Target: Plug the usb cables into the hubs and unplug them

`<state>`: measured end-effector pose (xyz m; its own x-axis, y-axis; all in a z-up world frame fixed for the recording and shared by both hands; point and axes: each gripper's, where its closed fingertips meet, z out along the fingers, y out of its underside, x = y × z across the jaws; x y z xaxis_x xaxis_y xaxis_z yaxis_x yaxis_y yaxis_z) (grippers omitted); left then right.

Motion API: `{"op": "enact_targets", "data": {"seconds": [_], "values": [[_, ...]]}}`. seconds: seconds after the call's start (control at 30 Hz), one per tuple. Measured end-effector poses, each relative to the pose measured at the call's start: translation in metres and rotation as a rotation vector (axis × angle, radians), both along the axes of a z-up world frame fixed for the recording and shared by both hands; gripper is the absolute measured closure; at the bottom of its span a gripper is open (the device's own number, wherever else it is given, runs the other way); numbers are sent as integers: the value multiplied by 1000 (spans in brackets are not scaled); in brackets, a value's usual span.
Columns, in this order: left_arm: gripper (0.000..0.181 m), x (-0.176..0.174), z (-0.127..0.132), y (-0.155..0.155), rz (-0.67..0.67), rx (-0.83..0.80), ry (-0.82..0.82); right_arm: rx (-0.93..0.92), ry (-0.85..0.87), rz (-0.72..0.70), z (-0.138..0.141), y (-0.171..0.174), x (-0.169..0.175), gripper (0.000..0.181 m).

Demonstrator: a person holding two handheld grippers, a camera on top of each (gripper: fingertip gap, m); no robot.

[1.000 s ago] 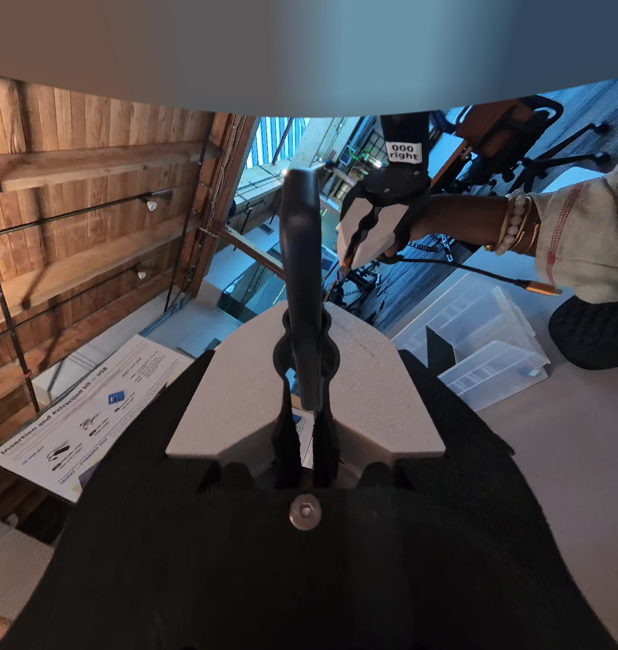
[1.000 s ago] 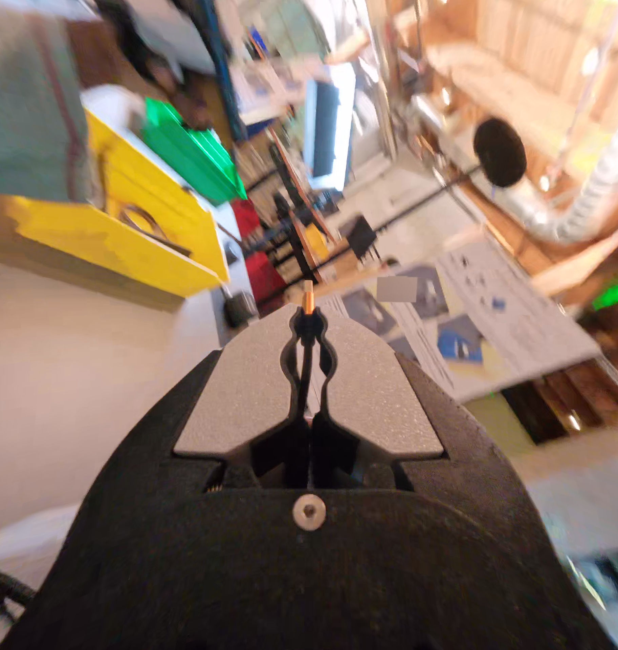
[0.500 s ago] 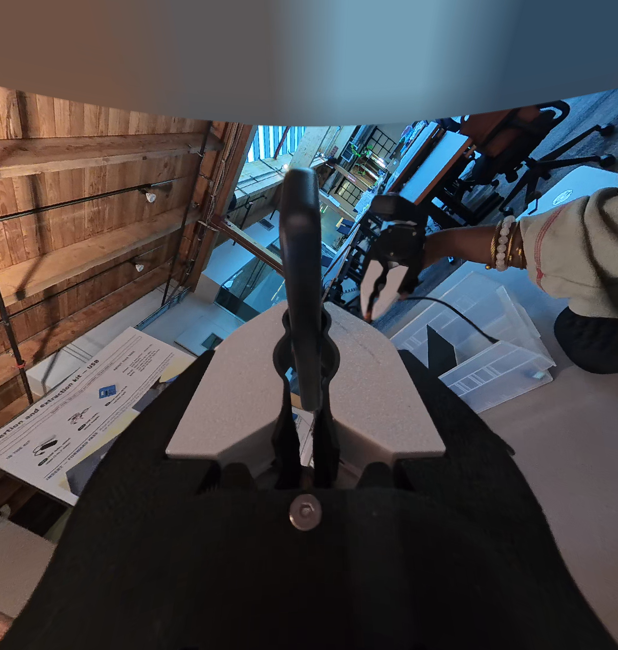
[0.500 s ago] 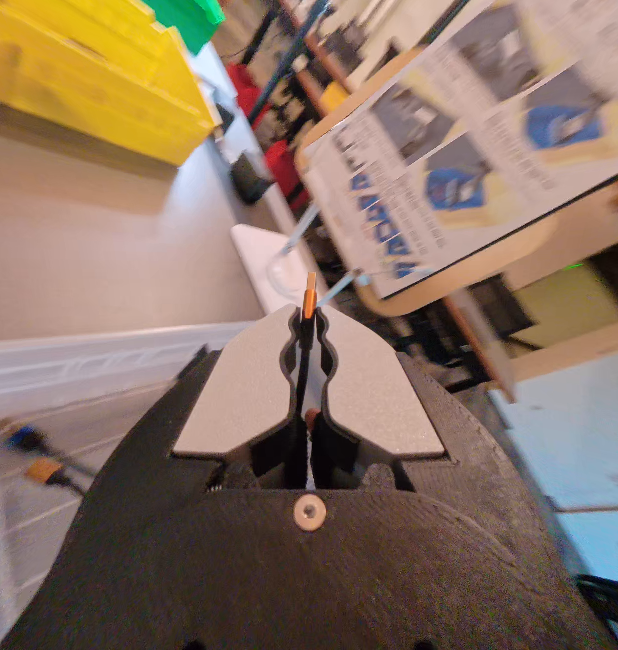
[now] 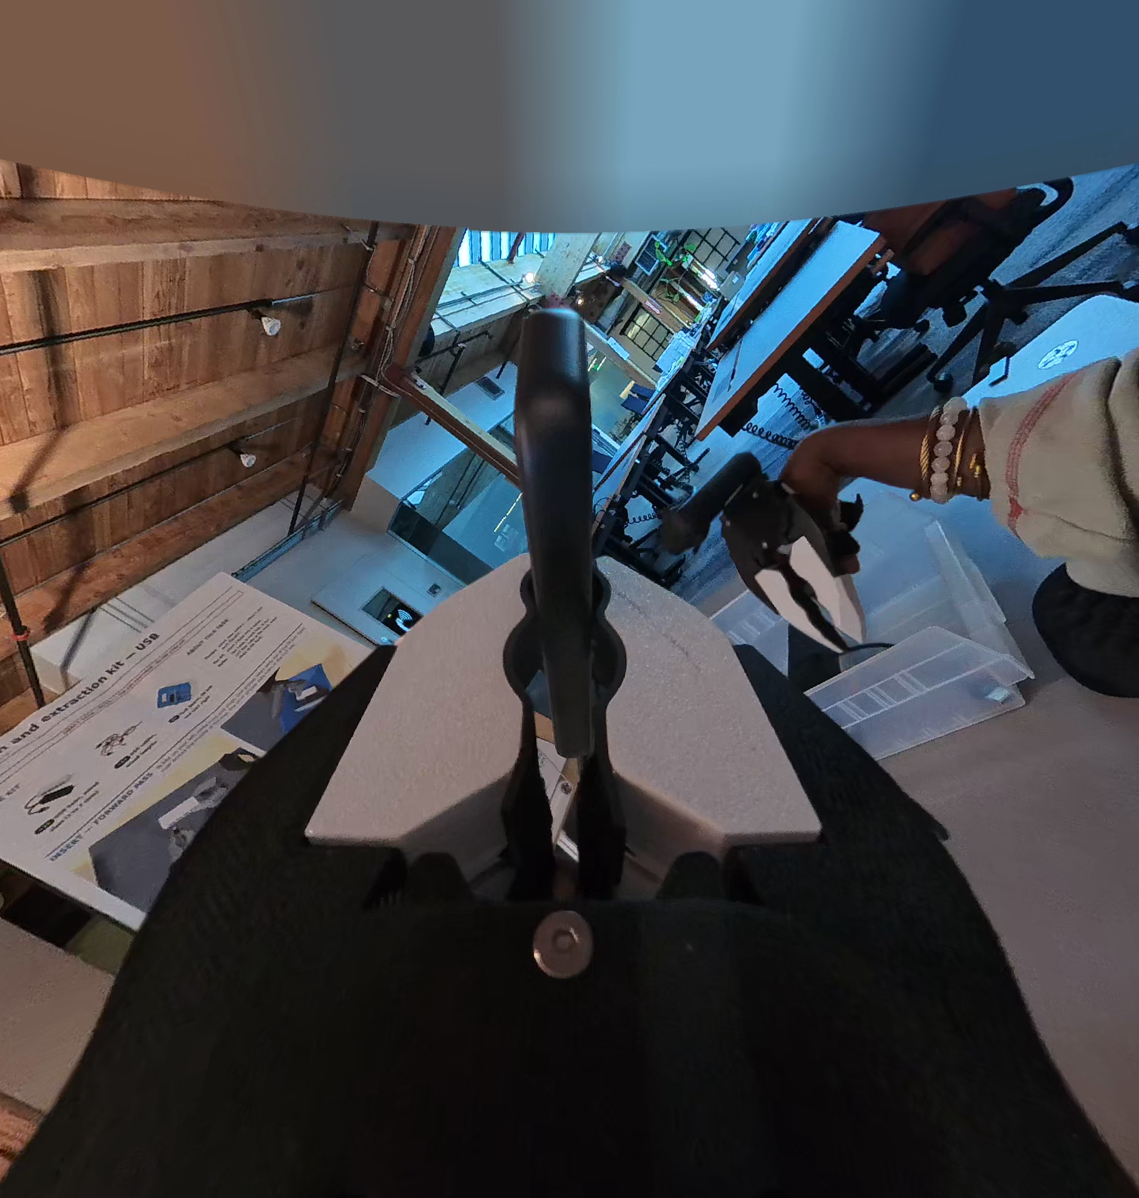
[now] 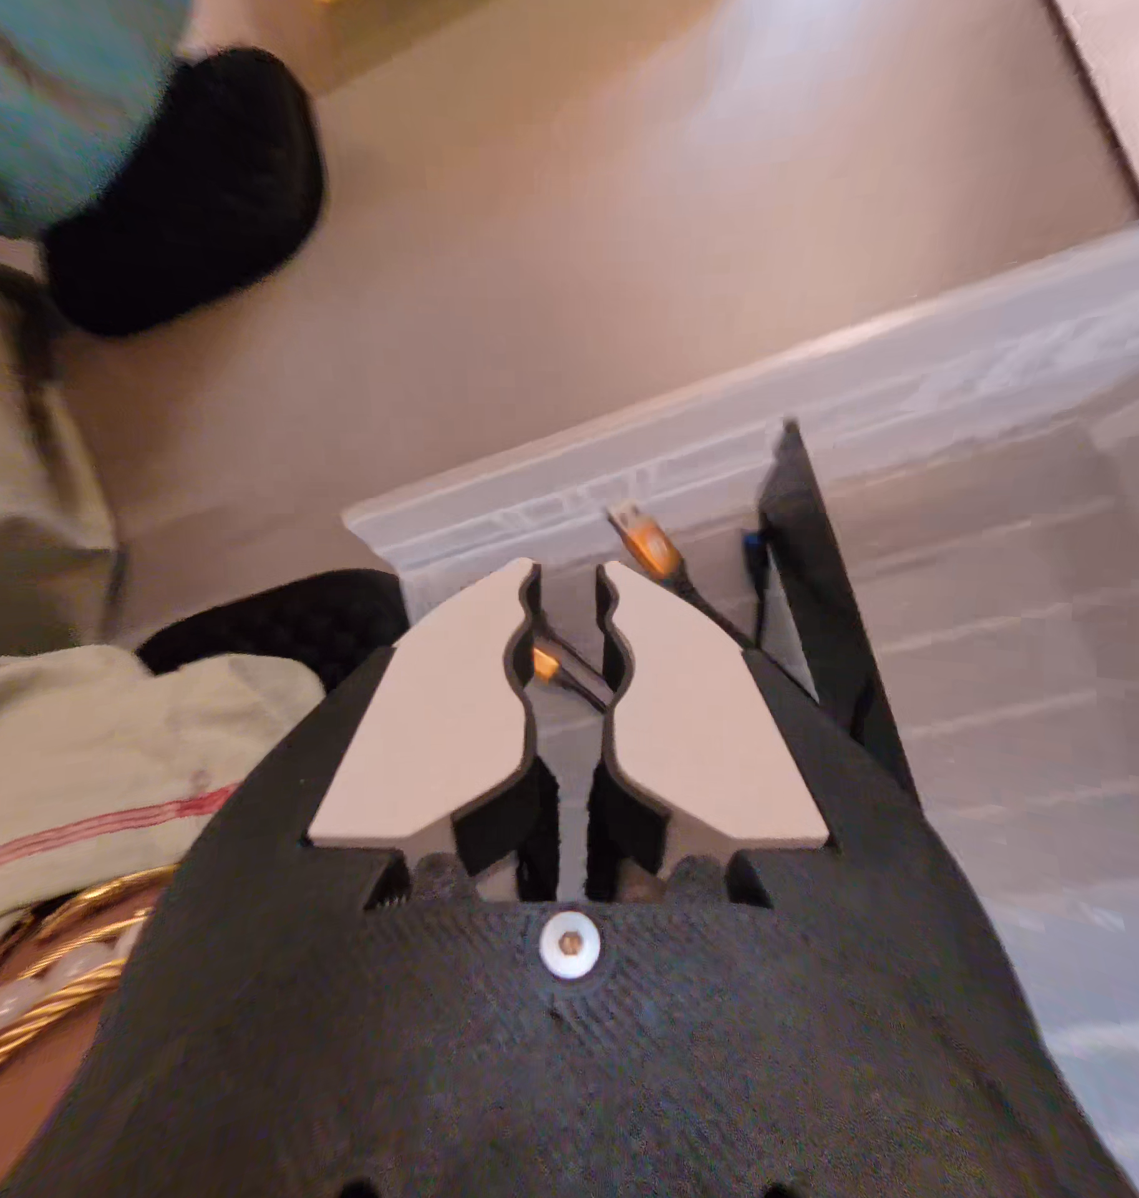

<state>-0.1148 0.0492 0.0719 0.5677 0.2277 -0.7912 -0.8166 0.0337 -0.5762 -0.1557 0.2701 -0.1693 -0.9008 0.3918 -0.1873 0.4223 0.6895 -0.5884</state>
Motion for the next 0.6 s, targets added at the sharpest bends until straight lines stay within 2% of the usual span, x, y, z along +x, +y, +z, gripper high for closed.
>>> {"op": "enact_targets", "data": {"seconds": [0.03,0.1,0.2,0.23,0.33,0.4,0.5,0.6], "values": [[169,-1,-1,1,-2,-3,-7,-58,0,28,7,-9,1,163],[169,-1,-2,5,-15,-6,-25,-149,112,63,28,-22,-4,154],[169,-4,-5,14,-49,-7,-59,-254,413,127,77,-45,-9,122],[168,-3,-5,18,-74,-1,-69,-296,533,150,99,-56,-9,119],[169,12,1,24,-258,73,-114,-481,875,264,166,-100,11,128],[169,26,8,23,-424,144,-150,-653,988,383,199,-132,40,132],[169,37,13,20,-582,219,-184,-754,1076,435,222,-164,59,133],[169,38,12,25,-611,226,-200,-767,1150,442,228,-182,64,141]]}}
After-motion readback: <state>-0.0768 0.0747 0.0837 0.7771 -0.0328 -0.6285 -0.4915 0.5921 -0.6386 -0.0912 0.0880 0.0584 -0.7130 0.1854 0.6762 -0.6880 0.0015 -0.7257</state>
